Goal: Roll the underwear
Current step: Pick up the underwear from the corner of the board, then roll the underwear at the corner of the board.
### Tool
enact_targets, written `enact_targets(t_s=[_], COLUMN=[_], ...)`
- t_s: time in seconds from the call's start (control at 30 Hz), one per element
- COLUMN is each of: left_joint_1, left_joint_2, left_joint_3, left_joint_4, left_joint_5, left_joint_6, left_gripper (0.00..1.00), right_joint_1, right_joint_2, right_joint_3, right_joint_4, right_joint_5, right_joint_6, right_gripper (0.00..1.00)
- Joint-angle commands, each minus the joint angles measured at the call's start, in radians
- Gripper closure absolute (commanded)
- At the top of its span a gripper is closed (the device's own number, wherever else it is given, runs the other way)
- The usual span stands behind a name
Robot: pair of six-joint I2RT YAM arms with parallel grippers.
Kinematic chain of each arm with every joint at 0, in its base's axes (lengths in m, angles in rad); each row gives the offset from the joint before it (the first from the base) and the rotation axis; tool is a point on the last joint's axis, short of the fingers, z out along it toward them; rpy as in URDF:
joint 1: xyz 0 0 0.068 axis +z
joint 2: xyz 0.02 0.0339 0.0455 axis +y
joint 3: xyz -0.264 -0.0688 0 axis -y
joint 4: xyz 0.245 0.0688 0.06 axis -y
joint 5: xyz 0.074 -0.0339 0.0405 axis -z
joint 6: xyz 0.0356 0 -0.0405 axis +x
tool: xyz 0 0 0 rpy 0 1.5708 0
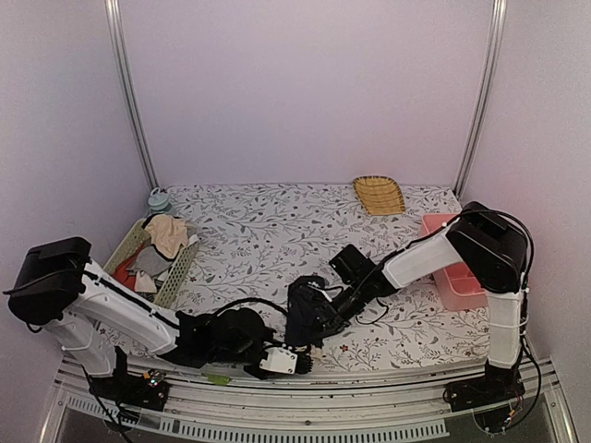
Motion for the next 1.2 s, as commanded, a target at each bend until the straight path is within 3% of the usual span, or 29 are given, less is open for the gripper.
enact_targets(t_s=[0.0, 0.17, 0.33, 0.5, 0.77, 1.17], left_joint_1=[0.051, 0.118, 0.208, 0.287, 0.352, 0.393], left_joint_2=[-0.039, -0.034, -0.008, 0.053, 0.185, 0.269], left_joint_3=[0.069, 0.136, 0.221, 0.297, 0.420, 0.495], left_joint_4=[-0.213, -0.331, -0.443, -0.544, -0.660, -0.705], left_joint_5=[0.205, 0.341, 0.514, 0.683, 0.825, 0.869], left_joint_6=[-0.092, -0.137, -0.177, -0.194, -0.206, -0.205], left_gripper=[0.98, 1.00, 1.00, 1.00, 1.00, 1.00], right_joint_1=[-0.034, -0.035, -0.025, 0.093, 0.240, 0.318], right_joint_2=[-0.156, -0.418, -0.633, -0.748, -0.631, -0.441], right_joint_3=[-0.123, -0.289, -0.452, -0.533, -0.472, -0.364], right_joint_4=[0.079, 0.234, 0.268, 0.276, 0.276, 0.288], right_joint_5=[0.331, 0.465, 0.527, 0.617, 0.698, 0.714], right_joint_6=[-0.009, -0.056, -0.146, -0.263, -0.414, -0.558], right_gripper=[0.67, 0.57, 0.47, 0.42, 0.34, 0.34])
